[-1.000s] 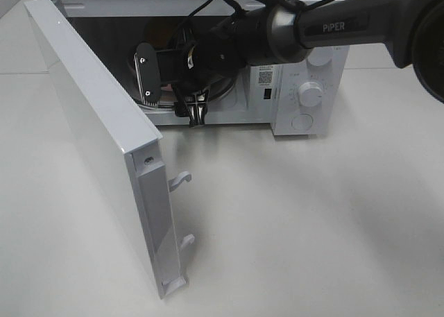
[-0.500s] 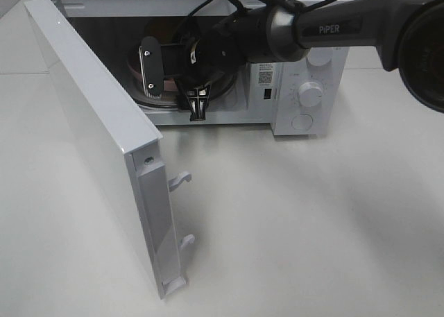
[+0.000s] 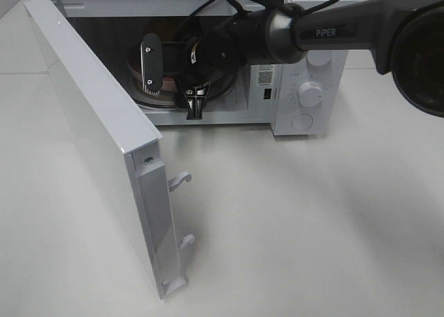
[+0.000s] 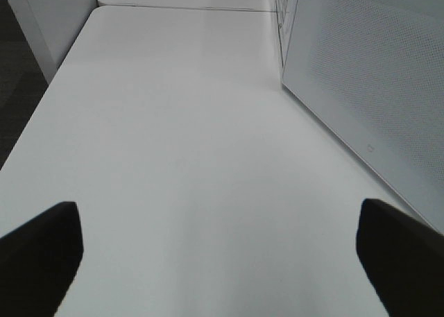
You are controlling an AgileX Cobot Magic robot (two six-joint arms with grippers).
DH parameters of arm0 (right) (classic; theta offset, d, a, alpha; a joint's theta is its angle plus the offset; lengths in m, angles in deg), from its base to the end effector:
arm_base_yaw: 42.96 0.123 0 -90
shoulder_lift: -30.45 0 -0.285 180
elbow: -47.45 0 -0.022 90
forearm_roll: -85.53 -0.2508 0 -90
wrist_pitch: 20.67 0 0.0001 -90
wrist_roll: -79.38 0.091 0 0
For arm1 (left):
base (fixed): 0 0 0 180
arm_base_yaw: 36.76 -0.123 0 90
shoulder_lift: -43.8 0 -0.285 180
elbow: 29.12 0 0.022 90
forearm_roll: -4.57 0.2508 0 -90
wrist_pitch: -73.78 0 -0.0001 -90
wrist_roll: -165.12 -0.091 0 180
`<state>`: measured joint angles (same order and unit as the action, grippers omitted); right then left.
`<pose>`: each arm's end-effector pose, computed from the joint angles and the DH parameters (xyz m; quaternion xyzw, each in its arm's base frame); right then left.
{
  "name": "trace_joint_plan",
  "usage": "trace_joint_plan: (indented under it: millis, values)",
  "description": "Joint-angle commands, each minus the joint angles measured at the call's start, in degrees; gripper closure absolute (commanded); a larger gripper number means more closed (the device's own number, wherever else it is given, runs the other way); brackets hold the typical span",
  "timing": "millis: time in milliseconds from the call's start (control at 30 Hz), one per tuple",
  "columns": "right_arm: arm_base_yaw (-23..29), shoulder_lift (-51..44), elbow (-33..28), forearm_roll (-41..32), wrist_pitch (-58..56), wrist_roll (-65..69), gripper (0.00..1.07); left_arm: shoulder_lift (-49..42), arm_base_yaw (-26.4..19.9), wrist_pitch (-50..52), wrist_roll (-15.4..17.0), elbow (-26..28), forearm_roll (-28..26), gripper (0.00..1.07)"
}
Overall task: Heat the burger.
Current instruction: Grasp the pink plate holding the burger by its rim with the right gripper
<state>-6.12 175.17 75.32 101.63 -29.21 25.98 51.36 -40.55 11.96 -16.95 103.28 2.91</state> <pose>0.4350 0.3212 0.1417 -0.7035 0.5404 -0.1466 0.4377 -0.0080 -0.0029 0.2805 -0.0120 0.8524 0.0123 0.5226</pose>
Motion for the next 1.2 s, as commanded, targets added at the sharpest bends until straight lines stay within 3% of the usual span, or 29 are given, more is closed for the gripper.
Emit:
trace_joint_plan:
  millis: [33, 933, 1200]
  values:
    - [0.00, 1.26, 0.11, -1.95, -1.15, 1.09, 0.27, -0.74, -0.11, 0.52, 0.06, -0.11, -0.17, 0.07]
    - [0.11, 2.41, 0.11, -10.54, -3.72, -1.55, 0.30, -0.74, -0.11, 0.52, 0.00, -0.11, -0.17, 0.07]
    - [0.74, 2.41, 0.11, -17.36, -5.27, -6.42, 0.31, -0.74, -0.11, 0.52, 0.00, -0.11, -0.17, 0.07]
